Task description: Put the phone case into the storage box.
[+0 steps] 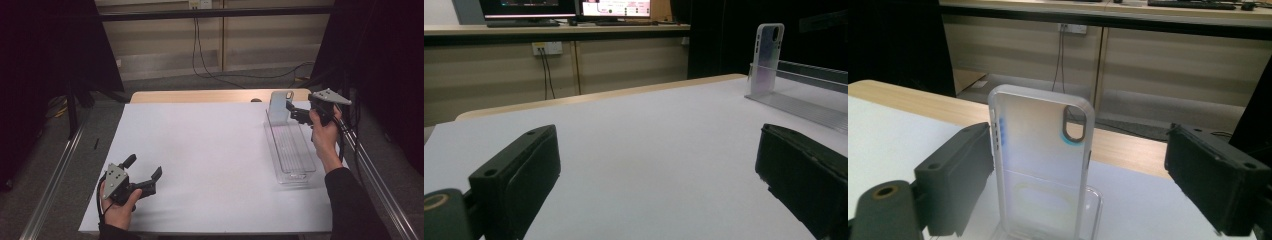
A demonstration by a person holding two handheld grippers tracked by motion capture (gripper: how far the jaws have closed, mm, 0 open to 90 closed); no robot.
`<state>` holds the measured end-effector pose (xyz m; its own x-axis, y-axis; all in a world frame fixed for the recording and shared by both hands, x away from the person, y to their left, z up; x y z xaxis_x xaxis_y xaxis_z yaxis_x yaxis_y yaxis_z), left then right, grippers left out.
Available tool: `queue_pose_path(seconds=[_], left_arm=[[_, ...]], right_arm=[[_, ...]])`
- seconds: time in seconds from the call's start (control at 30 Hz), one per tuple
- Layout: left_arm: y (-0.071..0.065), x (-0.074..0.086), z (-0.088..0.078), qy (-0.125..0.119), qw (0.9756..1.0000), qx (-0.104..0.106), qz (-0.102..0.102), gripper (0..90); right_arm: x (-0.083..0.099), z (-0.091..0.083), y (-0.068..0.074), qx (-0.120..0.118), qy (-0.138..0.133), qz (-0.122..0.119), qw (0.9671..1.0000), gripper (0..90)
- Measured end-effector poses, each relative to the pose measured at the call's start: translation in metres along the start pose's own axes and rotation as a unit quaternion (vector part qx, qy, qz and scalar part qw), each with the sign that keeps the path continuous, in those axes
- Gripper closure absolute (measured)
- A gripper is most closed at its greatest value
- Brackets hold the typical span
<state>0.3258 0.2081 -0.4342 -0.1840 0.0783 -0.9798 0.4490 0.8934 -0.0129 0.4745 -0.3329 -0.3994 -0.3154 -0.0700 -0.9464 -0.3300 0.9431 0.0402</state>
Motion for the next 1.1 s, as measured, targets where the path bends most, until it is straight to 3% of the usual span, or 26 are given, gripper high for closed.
queue_pose_path(seconds=[0.1, 0.2, 0.3, 0.43, 0.53, 1.1], left_arm=[[-0.002, 0.000, 0.000, -0.002, 0.9999, 0.008, -0.007, 4.3], [-0.003, 0.000, -0.001, 0.000, 0.9999, 0.012, 0.006, 4.3], [-0.005, -0.001, -0.002, -0.005, 0.9999, 0.013, 0.000, 4.3], [-0.006, 0.000, -0.002, -0.001, 0.9999, 0.011, 0.004, 4.3], [-0.008, 0.001, -0.001, 0.000, 0.9999, 0.016, 0.003, 4.3], [-0.008, 0.001, -0.003, -0.002, 0.9999, 0.014, 0.000, 4.3]], right_arm=[[0.001, -0.002, 0.000, -0.004, 0.001, 0.007, 1.0000, 7.5], [0.005, -0.005, 0.005, -0.010, -0.004, 0.007, 0.9999, 3.6], [0.009, -0.008, 0.010, -0.015, -0.007, 0.007, 0.9998, 0.0], [0.011, -0.011, 0.012, -0.023, -0.014, 0.016, 0.9995, 0.0], [0.009, -0.016, 0.013, -0.030, -0.021, 0.009, 0.9993, 0.0], [0.012, -0.048, 0.011, -0.020, -0.043, -0.011, 0.9988, 0.1]])
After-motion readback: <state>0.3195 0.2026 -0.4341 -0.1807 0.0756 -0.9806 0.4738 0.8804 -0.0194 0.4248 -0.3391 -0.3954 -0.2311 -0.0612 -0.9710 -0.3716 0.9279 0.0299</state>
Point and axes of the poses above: each handheld gripper's, and its own axes: z roughly forward along the jaws, x roughly out of its underside, y roughly to its left, the point moved 3 cm from there along z, roughly forward along the jaws, and after that the axes turned 6 degrees about -x, right-handed, at the moved point
